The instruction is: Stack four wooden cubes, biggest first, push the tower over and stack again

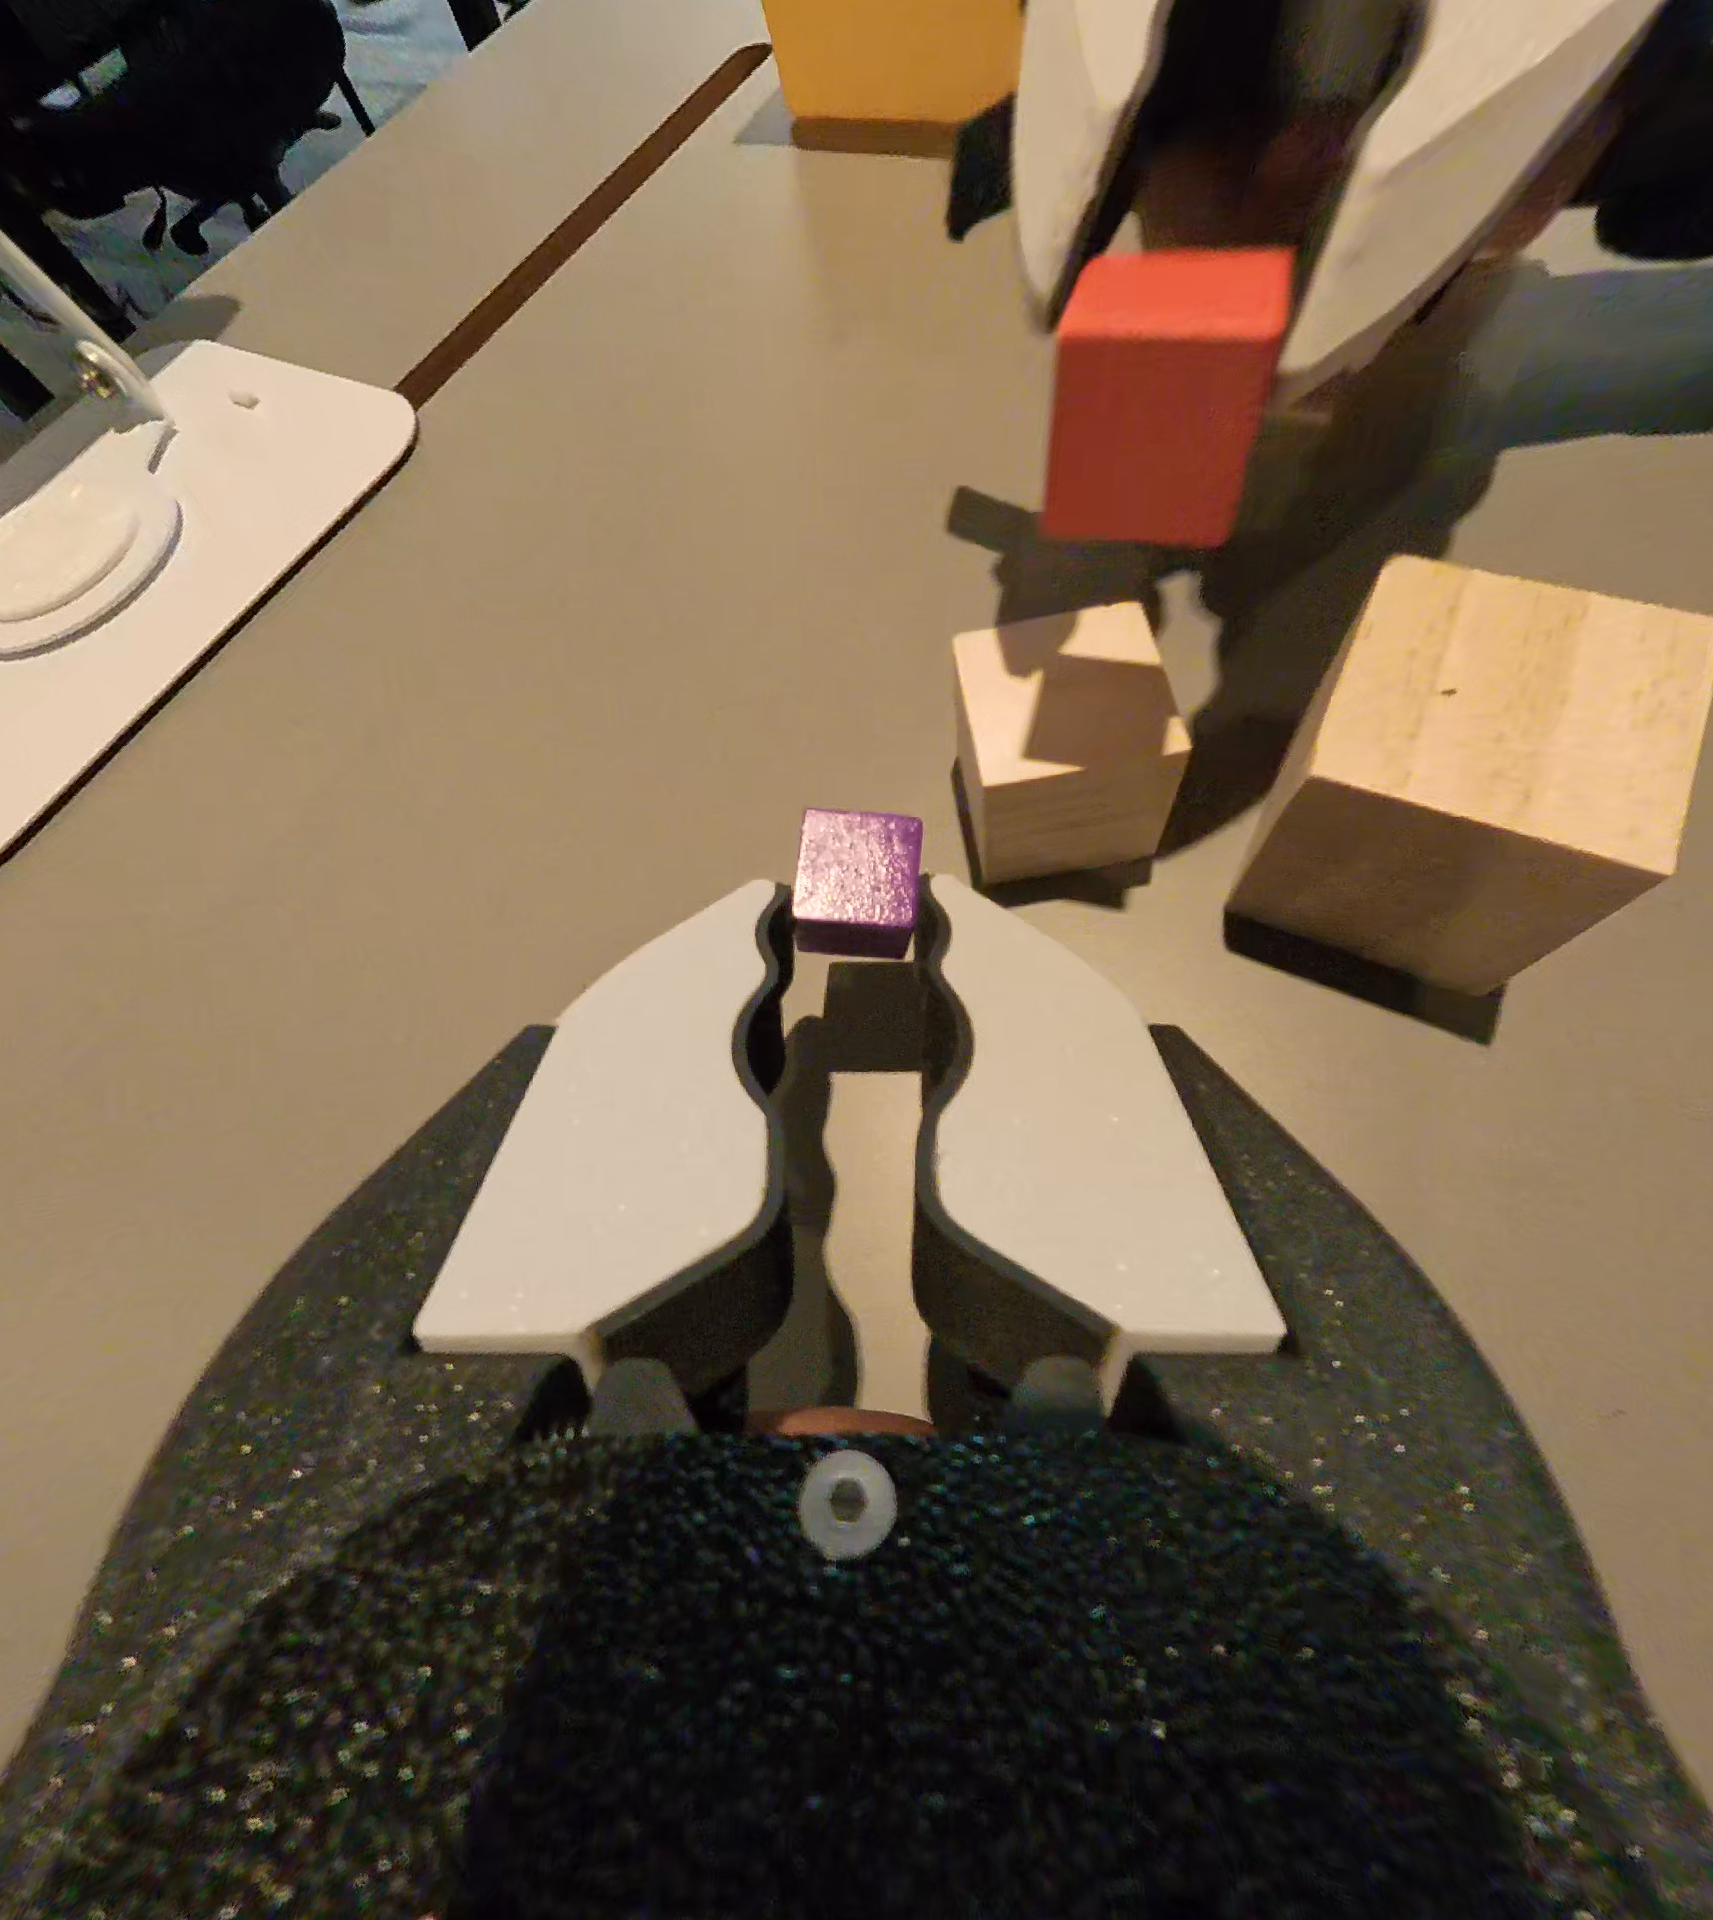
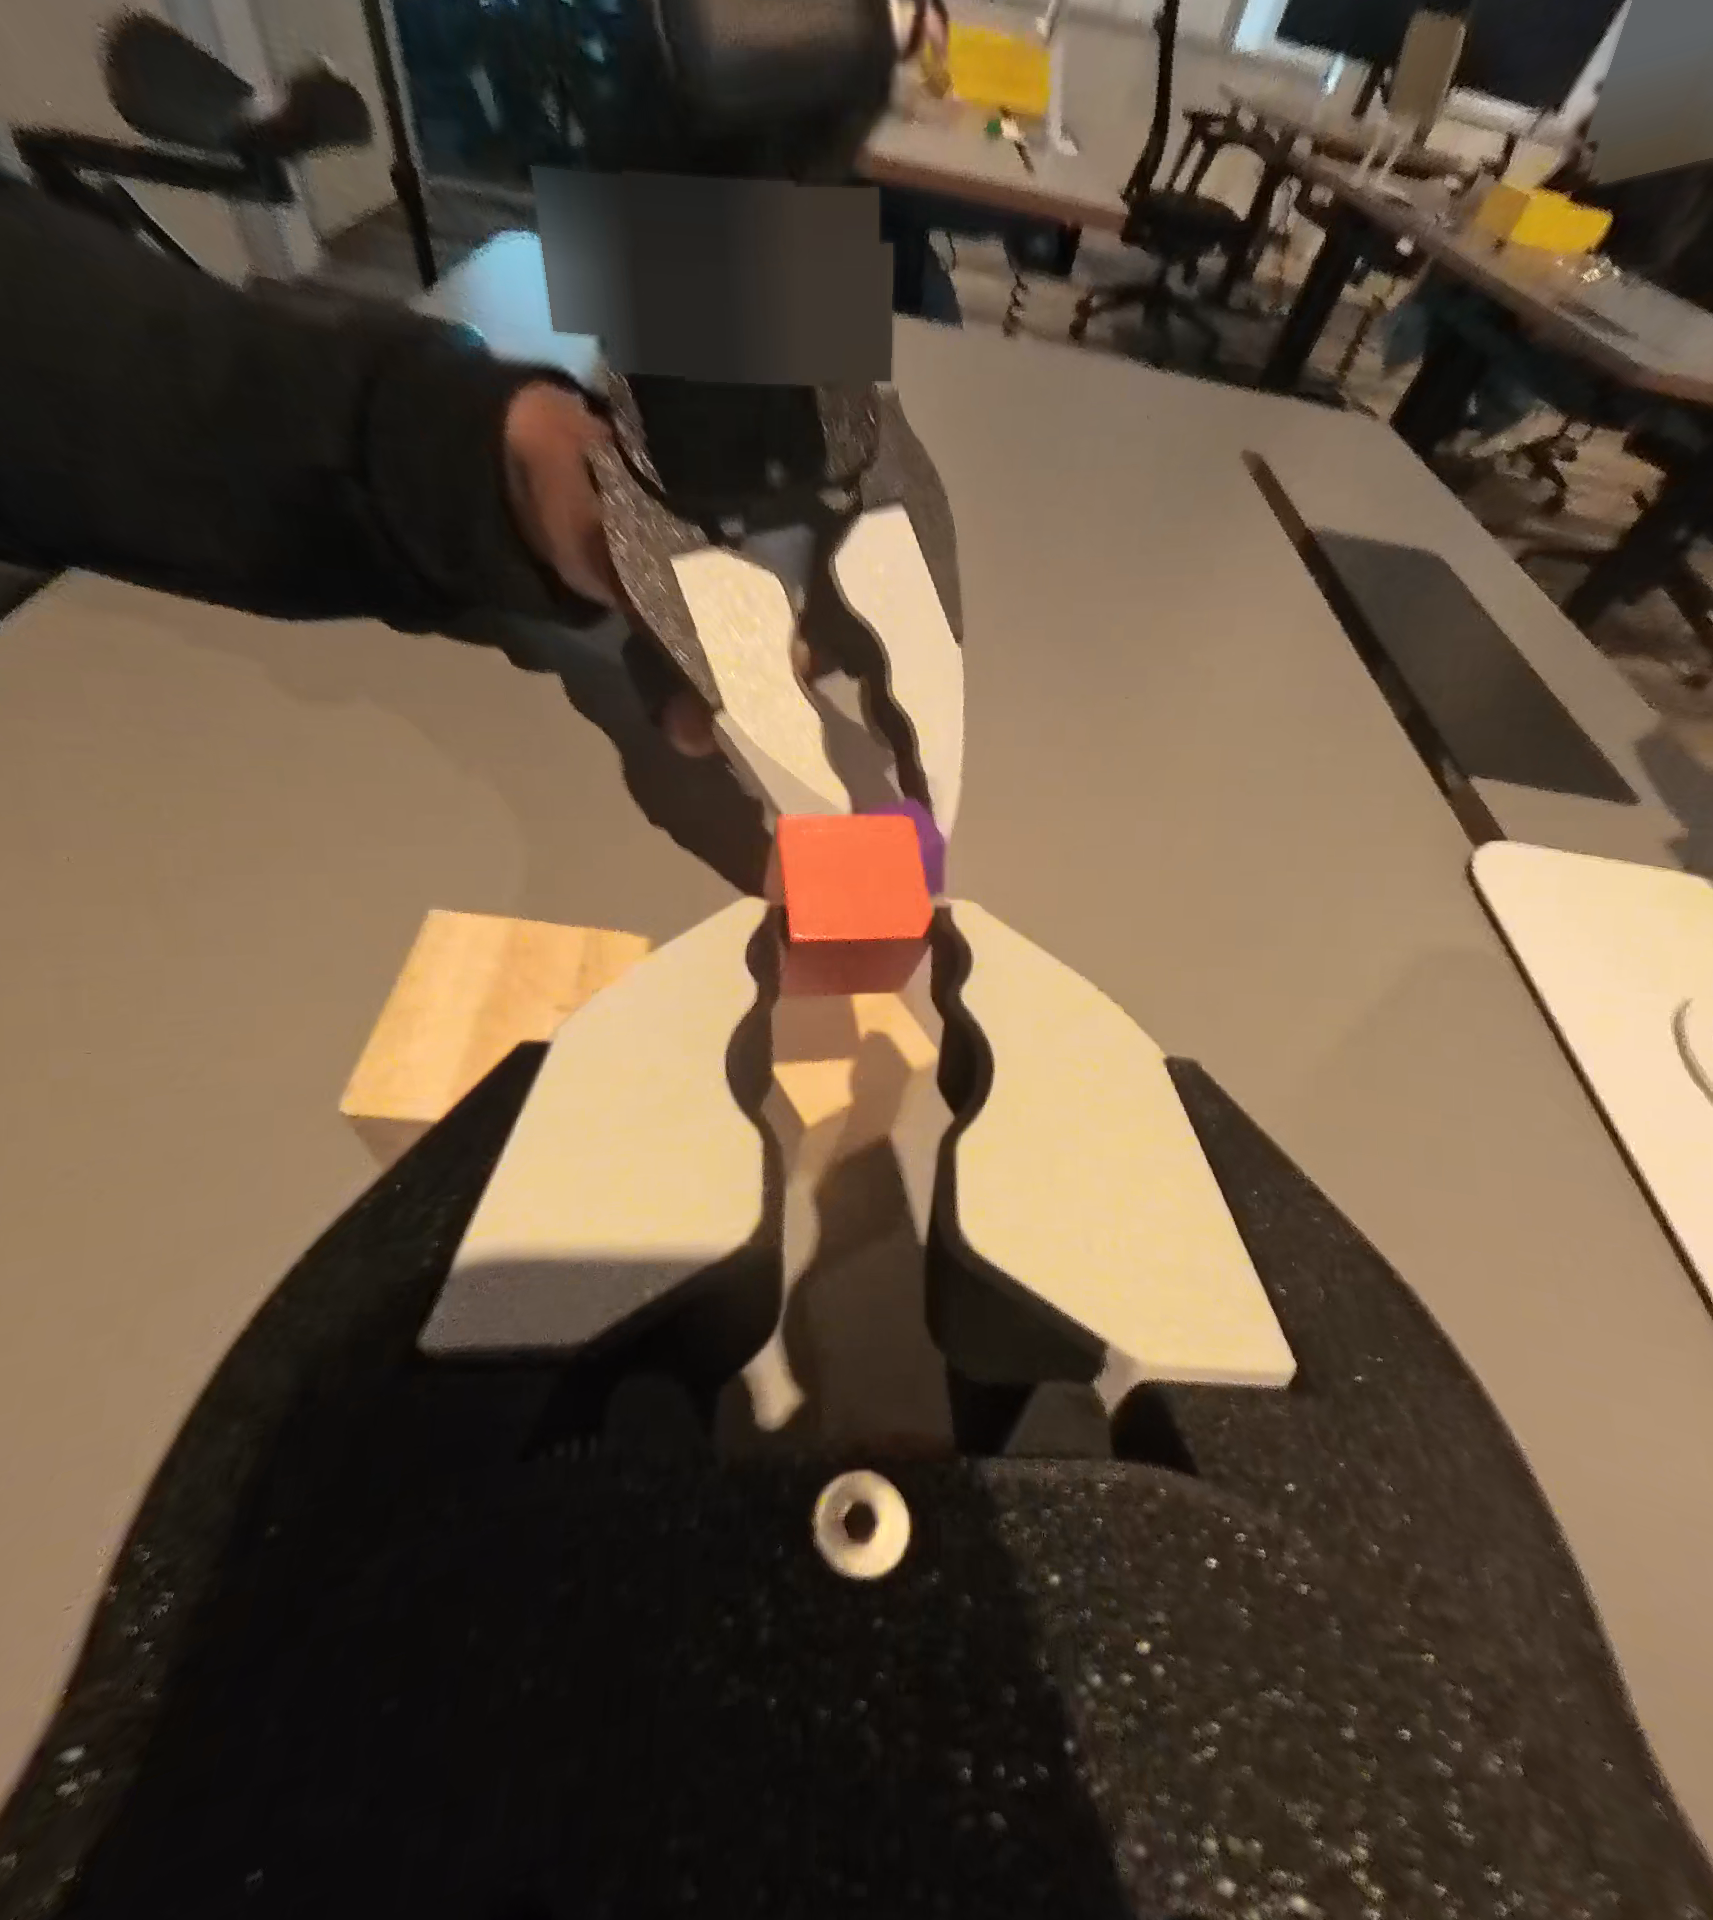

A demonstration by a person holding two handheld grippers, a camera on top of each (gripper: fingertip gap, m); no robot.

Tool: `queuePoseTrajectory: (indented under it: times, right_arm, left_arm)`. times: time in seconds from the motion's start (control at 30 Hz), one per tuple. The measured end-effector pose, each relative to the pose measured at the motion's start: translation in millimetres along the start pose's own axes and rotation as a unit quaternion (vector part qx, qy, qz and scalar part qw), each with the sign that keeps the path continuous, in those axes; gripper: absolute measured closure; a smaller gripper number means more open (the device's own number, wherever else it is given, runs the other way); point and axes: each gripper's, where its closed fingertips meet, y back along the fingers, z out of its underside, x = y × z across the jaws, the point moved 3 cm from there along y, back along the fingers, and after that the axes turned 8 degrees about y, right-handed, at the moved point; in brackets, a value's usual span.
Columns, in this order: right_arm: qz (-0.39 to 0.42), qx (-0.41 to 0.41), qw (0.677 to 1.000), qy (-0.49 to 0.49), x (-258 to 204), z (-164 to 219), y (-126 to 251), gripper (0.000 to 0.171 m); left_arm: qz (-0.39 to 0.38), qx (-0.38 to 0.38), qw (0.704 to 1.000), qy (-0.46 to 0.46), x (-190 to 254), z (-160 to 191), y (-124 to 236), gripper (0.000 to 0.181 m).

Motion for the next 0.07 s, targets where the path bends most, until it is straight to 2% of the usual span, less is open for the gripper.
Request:
queuePoseTrajectory:
  times: [0.07]
  right_arm:
    - [-0.014, 0.011, 1.0, -0.003, -3.6, -7.2, 0.8, 0.144]
  left_arm:
    - [-0.001, -0.004, 1.0, -0.002, -1.0, 1.0, 0.7, 0.159]
